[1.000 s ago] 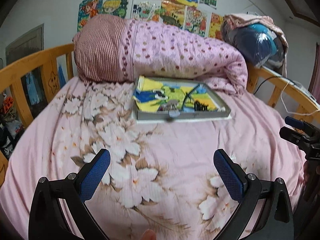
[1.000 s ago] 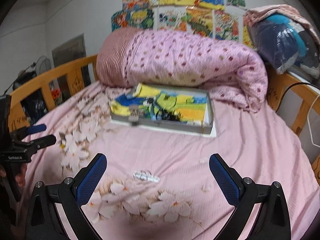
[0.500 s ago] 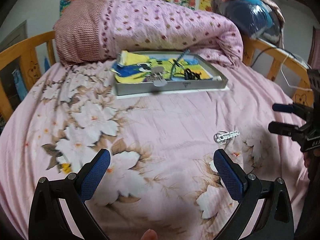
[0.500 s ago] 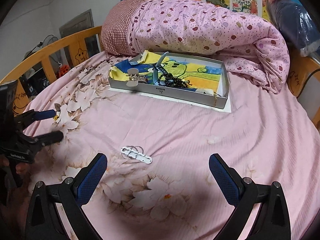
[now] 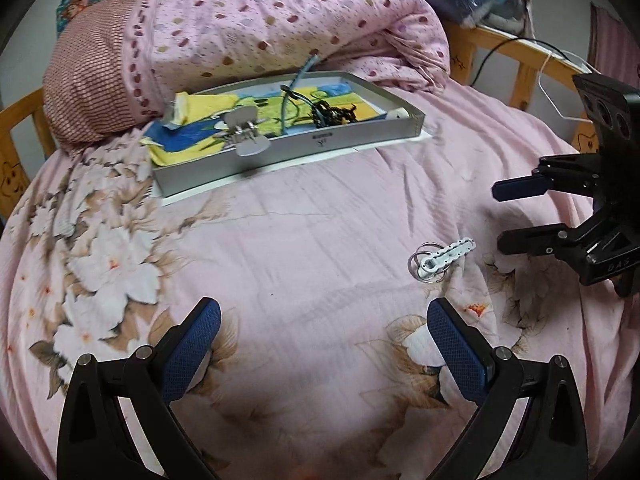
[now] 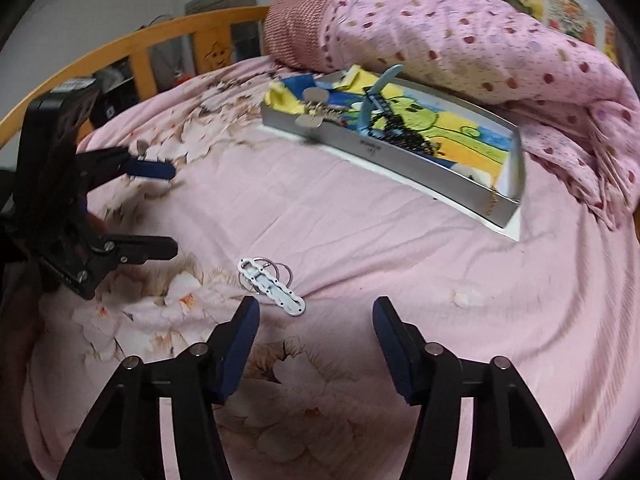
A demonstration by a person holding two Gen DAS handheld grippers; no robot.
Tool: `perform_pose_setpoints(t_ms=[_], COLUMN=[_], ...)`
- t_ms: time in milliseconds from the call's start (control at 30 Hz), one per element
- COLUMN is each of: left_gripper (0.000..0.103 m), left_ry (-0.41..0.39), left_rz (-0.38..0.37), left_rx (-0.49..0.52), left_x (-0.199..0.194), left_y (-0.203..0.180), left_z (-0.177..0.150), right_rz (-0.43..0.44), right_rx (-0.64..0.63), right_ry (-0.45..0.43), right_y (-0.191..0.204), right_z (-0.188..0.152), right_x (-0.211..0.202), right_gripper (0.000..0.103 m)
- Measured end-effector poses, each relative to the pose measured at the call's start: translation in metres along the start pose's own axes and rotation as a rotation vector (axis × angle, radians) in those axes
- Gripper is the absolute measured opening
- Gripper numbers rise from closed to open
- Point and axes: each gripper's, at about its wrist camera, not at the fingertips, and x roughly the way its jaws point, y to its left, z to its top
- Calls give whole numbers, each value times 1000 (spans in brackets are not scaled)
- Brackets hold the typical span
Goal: Organize jewelry
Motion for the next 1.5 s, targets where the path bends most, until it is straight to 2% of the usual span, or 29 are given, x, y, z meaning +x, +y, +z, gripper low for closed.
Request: perform_pose_setpoints(t_ms=[200, 367, 467, 533, 733, 800, 1000, 1133, 1200, 1367, 1467, 1500], left_gripper=[101, 101, 101, 101, 101, 100, 100, 100, 96, 95, 95, 95], left_ry=[24, 23, 24, 27, 45, 47, 45, 37, 34, 54, 60, 62], left_rz=[-13, -26, -25, -20, -15, -14, -19, -38, -44, -45, -31, -28], left_rx=[45, 75, 66, 54, 17, 14, 14, 18, 21, 26, 13, 7], left_x=[16, 21, 23, 25, 31, 31, 31, 31, 31, 37, 38, 38], left_y=[-3, -7, -8, -10, -13, -13, -12, -16, -18, -21, -19, -17], left_z=[2, 4, 5, 4, 5, 4, 5, 6, 7, 7, 7, 7], right_rz=[26, 51, 63, 67, 67, 68, 67, 57, 50, 83, 97, 100], right_rx=[-37, -70, -73, -77, -111, -122, -119, -100, -89, -26, -42, -60], right_ry=[14, 22, 29, 29, 30, 32, 32, 31, 28, 4, 3, 6], right_y=[-4, -3, -4, -2, 6, 8, 8, 4, 1, -9, -6, -3], right_z=[-1, -1, -2, -2, -2, -2, -2, -2, -1, 1, 3, 4], right_x=[13, 19, 23, 24, 30, 32, 31, 29, 28, 22, 24, 26], right_gripper=[41, 40, 40, 33, 32, 18, 7, 7, 7, 7, 7, 11])
